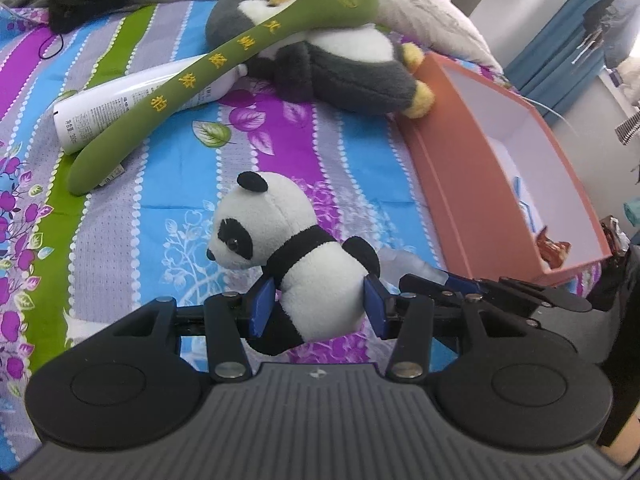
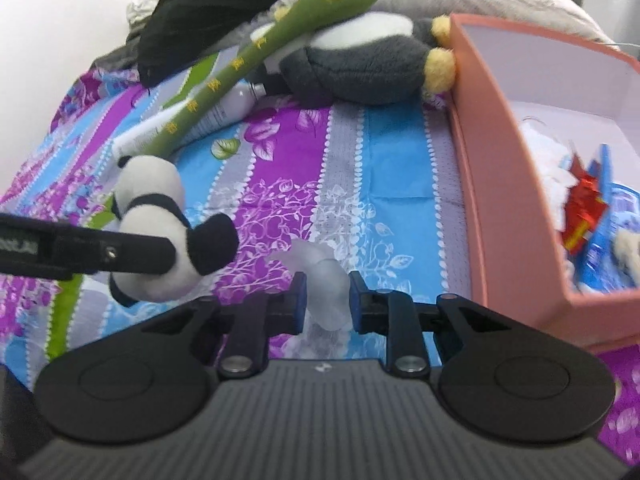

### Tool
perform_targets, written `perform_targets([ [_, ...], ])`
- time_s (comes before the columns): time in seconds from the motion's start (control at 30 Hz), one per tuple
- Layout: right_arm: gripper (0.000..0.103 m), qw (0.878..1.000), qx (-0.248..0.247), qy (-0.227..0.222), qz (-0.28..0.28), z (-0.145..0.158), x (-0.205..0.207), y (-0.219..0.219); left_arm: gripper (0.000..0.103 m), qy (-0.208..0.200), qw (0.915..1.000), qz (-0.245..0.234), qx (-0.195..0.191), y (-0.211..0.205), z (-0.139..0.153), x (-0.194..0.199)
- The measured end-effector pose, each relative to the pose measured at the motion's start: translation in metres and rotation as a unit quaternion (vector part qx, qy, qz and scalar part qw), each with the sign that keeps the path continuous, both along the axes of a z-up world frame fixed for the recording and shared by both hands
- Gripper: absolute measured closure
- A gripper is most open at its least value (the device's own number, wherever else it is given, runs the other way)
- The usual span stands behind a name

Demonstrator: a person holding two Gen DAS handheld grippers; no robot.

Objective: Organize soft objects
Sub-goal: 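Carry the small panda and plastic piece with both tools into the orange box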

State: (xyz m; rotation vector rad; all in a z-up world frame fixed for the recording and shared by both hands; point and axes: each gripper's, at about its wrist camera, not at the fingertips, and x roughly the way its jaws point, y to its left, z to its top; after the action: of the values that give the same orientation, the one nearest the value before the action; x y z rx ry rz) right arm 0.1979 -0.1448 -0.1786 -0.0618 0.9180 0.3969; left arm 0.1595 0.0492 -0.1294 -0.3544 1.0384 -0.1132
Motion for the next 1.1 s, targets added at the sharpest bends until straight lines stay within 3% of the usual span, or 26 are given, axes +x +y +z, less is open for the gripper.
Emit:
perform_targets([
  [0.17,0.078,0.999,0.016,-0.027,-0.027,0.031,-0.020,-0.012,0.049,-0.016,0.9997,-0.015,-0.009,-0.010,0.019,-0.014],
  [0.33,0.077,0.996,0.032,-0.075,-0.040,0.074,-0.033,-0.027,0.049,-0.052,0.9977,-0.044,0.008,-0.033,0.051,-0.013],
  [0.7,0.077,0.981,0.051,-0.162,-0.092,0.151,-0.035,-0.082,0.049,-0.135,0.9866,-0.091,0.010,-0.089,0.133,0.009],
  [0.9,0.077,0.974,0.051,-0.179,-0.131,0.165,-0.022,-0.118,0.049,-0.149,0.9816,-0.119,0.006,-0.126,0.153,0.035],
  [1.1,0.077,0.972,0.045,-0.158,-0.166,0.151,0.000,-0.150,0.049,-0.133,0.9789,-0.155,0.008,-0.171,0.145,0.069],
])
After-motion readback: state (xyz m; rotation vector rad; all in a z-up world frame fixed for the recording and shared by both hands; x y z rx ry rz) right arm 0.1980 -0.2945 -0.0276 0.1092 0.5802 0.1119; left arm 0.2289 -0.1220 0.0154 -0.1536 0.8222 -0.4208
